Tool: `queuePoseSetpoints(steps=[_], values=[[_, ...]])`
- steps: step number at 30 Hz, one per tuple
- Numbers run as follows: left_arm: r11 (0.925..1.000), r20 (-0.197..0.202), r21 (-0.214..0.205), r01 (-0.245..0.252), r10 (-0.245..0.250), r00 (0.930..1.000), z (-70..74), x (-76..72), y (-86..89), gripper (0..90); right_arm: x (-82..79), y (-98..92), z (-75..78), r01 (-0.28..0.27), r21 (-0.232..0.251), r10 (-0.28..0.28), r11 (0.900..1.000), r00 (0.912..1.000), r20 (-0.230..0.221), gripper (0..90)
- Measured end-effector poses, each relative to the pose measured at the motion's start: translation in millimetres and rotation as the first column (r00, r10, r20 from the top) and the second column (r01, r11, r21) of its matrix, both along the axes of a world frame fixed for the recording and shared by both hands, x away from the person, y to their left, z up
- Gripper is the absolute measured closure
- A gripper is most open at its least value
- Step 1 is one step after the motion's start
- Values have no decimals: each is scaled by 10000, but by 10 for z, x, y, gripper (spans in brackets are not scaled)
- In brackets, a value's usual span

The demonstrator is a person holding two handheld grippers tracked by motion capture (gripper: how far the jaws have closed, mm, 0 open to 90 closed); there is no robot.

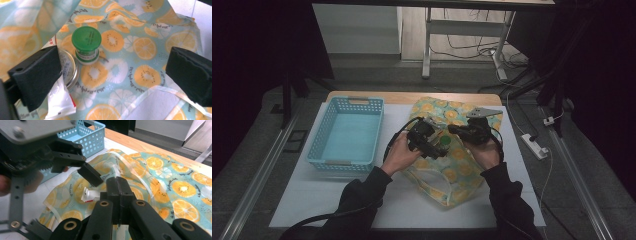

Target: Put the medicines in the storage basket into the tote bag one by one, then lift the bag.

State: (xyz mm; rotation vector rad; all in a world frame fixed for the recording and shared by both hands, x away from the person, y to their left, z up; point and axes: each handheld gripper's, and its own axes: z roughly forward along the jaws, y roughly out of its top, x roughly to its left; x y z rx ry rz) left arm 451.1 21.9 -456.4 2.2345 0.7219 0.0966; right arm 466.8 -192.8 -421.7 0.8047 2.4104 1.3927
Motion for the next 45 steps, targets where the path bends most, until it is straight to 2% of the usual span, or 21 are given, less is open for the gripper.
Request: queuePoseSetpoints(steps=[4, 7, 11, 19, 24, 27, 29, 34, 38, 41, 45], values=[[9994, -11, -340, 114, -114, 9999, -2, -59, 86, 0, -3, 6, -3, -14, -5, 14, 10000, 10000, -12, 900], [9991, -25, -324, 258, -259, 9997, -19, -108, 136, 0, -10, 11, -1, -28, -18, 28, 10000, 10000, 2, 900], [9980, -302, -443, 456, -470, 9984, -53, -165, 195, 0, -21, 25, 6, -90, -38, 90, 10000, 10000, 28, 900], [9957, -285, -385, 840, -851, 9960, -106, -299, 252, 0, -33, 39, 9, -138, -73, 138, 9999, 9999, 46, 900], [9968, -129, -103, 794, -796, 9967, -155, -368, 265, 1, -35, 41, 6, -151, -78, 151, 9999, 9999, 48, 900], [9983, -175, -242, 535, -539, 9984, -208, -383, 272, 4, -42, 42, 10, -163, -70, 164, 9998, 9998, 59, 900], [9993, -180, -70, 369, -370, 9992, -246, -390, 262, 2, -45, 41, 10, -168, -70, 169, 9998, 9998, 67, 900], [9987, -665, 285, 427, -407, 9970, -374, -387, 228, 7, -43, 31, 17, -134, -45, 135, 9999, 9999, 83, 900], [9954, -598, 865, 416, -365, 9975, -503, -380, 178, 0, -44, 33, 14, -165, -70, 166, 9998, 9998, 81, 900], [9944, -682, 956, 444, -379, 9969, -586, -371, 138, 0, -49, 42, 8, -178, -100, 178, 9998, 9998, 63, 900], [9922, -589, 1145, 502, -437, 9973, -671, -357, 99, 0, -46, 46, 1, -181, -110, 181, 9998, 9998, 50, 900]])
